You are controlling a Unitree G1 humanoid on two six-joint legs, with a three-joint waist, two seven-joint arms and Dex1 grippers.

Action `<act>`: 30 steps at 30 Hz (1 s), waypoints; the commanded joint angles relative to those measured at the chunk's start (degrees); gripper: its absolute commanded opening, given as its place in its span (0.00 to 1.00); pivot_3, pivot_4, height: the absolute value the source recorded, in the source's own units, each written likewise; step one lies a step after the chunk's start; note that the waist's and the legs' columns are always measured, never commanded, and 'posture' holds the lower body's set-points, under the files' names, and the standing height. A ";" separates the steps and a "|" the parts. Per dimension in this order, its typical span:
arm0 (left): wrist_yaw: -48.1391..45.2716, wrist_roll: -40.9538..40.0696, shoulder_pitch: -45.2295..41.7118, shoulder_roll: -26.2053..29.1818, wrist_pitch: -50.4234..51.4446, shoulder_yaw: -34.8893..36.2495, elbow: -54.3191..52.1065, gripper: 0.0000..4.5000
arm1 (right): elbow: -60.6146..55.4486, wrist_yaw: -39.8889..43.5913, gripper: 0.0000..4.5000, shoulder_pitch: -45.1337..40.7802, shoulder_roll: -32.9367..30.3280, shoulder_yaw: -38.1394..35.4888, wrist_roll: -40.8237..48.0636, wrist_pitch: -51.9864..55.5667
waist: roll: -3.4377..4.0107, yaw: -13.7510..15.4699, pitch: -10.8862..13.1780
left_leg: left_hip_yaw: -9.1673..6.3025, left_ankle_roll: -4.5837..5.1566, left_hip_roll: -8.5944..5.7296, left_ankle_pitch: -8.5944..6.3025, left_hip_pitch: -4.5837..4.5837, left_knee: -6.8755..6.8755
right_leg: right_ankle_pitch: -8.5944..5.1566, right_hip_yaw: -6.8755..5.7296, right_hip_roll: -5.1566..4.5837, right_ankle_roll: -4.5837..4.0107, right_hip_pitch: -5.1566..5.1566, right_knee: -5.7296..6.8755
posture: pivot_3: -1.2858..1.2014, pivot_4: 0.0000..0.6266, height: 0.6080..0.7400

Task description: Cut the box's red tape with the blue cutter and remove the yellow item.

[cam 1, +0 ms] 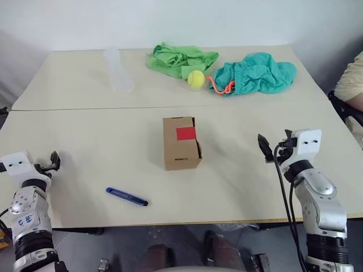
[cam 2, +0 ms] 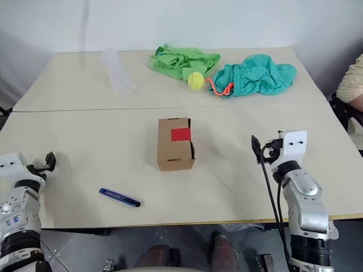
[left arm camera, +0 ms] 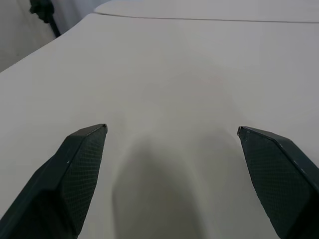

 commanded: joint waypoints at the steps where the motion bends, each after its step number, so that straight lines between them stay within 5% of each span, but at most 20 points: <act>1: -0.30 0.77 -1.34 0.45 0.04 -1.41 -0.26 0.99 | -4.02 -0.93 1.00 0.54 -0.54 -1.22 0.50 1.10 | -0.02 -0.03 0.01 | 0.01 -0.01 0.01 -0.01 0.00 0.00 | 0.00 -0.01 0.02 0.00 0.00 0.00 | 0.52 0.24 1.00; 12: -10.73 3.57 -10.87 -1.01 2.38 -14.22 -1.22 0.99 | -14.71 0.51 1.00 1.71 -5.10 2.67 0.90 15.57 | -0.16 0.73 0.09 | 0.11 0.05 -0.05 0.01 -0.02 0.00 | 0.00 -0.07 0.18 0.01 -0.03 0.00 | 0.52 0.24 1.00; 15: -15.75 4.28 -15.91 -0.98 3.27 -18.26 1.56 0.86 | -18.06 3.49 0.80 1.49 -6.81 4.35 4.23 22.58 | -0.34 0.75 0.21 | 0.13 0.05 -0.01 0.01 -0.02 0.00 | 0.00 -0.07 0.31 0.01 -0.05 -0.01 | 0.52 0.24 1.00; 25: -26.38 8.33 -35.98 -5.29 -3.32 -26.32 22.28 0.17 | -27.08 9.91 0.01 -3.74 -11.02 7.91 18.15 43.36 | -0.62 1.32 0.38 | 0.26 0.12 0.06 0.05 -0.15 0.09 | 0.02 -0.08 0.59 0.03 -0.12 -0.10 | 0.52 0.24 1.00; 27: -27.14 9.75 -39.64 -7.21 -5.73 -27.52 27.17 0.02 | -29.35 11.39 0.00 -4.63 -12.16 9.29 21.15 46.37 | -0.66 1.38 0.39 | 0.26 0.13 0.06 0.04 -0.20 0.09 | 0.02 -0.09 0.62 0.03 -0.14 -0.13 | 0.52 0.24 1.00; 30: -27.61 11.14 -42.95 -8.96 -8.34 -28.24 32.22 0.01 | -31.32 11.98 0.00 -5.69 -12.56 10.28 24.21 49.11 | -0.79 1.39 0.47 | 0.26 0.14 0.01 0.04 -0.34 0.10 | 0.04 -0.12 0.64 0.08 -0.22 -0.20 | 0.52 0.24 1.00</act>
